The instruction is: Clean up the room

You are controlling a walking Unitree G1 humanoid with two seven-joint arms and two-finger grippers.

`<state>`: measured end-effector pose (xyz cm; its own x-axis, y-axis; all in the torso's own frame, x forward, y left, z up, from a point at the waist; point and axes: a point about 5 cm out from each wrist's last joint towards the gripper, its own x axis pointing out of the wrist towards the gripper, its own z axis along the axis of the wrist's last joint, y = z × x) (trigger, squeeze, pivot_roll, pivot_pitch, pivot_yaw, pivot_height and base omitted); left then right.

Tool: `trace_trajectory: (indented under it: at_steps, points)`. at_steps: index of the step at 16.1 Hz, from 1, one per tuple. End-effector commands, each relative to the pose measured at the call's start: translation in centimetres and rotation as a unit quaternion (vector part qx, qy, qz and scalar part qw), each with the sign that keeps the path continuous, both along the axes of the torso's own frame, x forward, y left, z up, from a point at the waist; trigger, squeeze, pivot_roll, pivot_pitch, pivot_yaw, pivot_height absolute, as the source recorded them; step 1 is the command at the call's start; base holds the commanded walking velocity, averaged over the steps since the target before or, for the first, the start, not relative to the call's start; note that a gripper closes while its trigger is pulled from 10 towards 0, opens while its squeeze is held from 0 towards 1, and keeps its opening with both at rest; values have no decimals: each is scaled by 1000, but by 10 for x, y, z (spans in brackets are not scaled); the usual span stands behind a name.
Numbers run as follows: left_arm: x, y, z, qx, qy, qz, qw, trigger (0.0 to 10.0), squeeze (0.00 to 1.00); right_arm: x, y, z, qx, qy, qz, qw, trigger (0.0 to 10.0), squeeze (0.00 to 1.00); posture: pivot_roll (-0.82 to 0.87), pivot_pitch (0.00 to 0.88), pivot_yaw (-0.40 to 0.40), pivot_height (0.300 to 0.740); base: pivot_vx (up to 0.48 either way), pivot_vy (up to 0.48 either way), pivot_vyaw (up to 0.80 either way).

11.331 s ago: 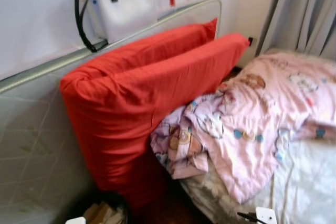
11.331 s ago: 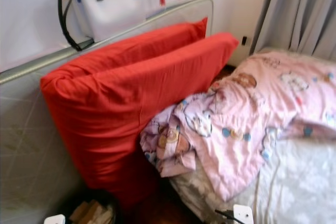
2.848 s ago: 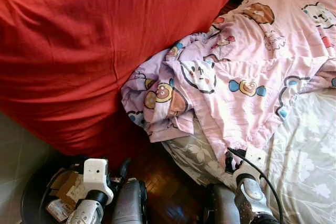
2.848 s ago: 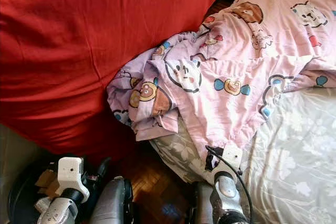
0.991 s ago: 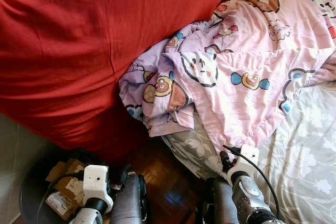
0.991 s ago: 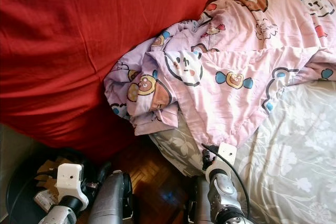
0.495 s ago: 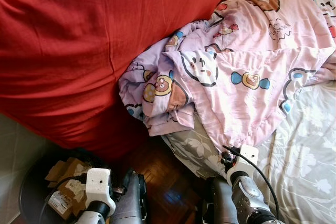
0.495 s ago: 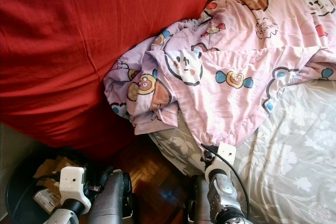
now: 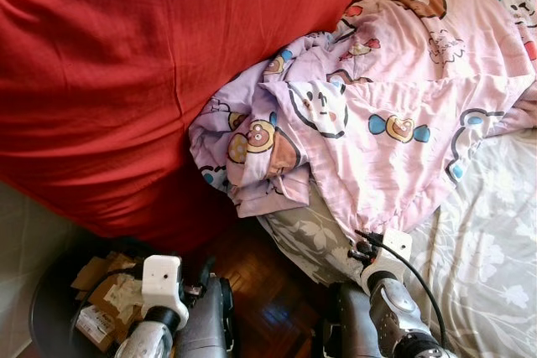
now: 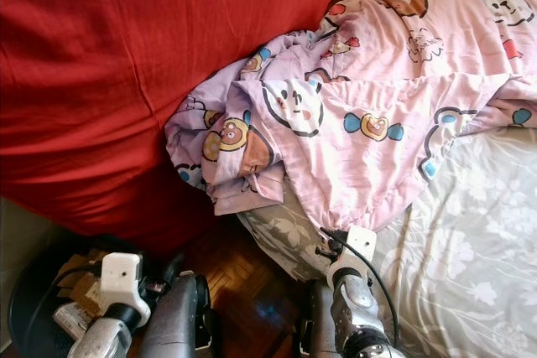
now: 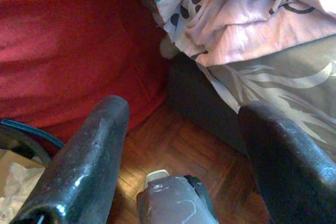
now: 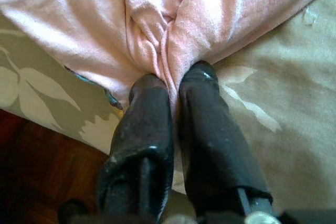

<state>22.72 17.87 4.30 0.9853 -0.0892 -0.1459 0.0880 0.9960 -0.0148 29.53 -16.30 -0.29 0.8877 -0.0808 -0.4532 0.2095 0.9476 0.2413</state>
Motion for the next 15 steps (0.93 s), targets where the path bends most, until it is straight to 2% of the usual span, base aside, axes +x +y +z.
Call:
trace_trajectory:
  at_steps: [1, 3, 7, 8, 9, 11, 15]
  points:
    - [-2, 9, -10, 8, 17, 17, 1000, 10000, 0, -4, 0, -4, 4, 12, -2, 1000, 0, 0, 83, 231, 6, 617, 0, 0, 0]
    - [5, 17, -12, -3, 17, 40, 999, 10000, 0, -1, -3, -1, 1, -1, -1, 1000, 0, 0, 76, 209, 5, 617, 0, 0, 0]
    - [16, 28, -16, -32, 16, 82, 996, 10000, 0, -3, -14, 5, -51, -47, 29, 997, 0, 0, 38, 152, -6, 617, 0, 0, 0]
    - [16, 28, -18, -33, 17, 84, 996, 10000, 0, -5, -19, 5, -62, -53, 28, 996, 7137, 0, 31, 147, -9, 617, 0, 0, 0]
    - [17, 25, -21, -35, 19, 84, 996, 10000, 0, -8, -22, 5, -67, -61, 31, 995, 10000, 0, 18, 140, -15, 617, 0, 0, 0]
    - [17, 23, -22, -39, 19, 83, 996, 10000, 0, -9, -24, 6, -72, -69, 36, 994, 10000, 0, 13, 136, -20, 617, 0, 0, 0]
    - [19, 18, -26, -46, 18, 83, 995, 10000, 0, -7, -24, 10, -79, -85, 40, 992, 10000, 0, 11, 114, -29, 647, 0, 0, 0]
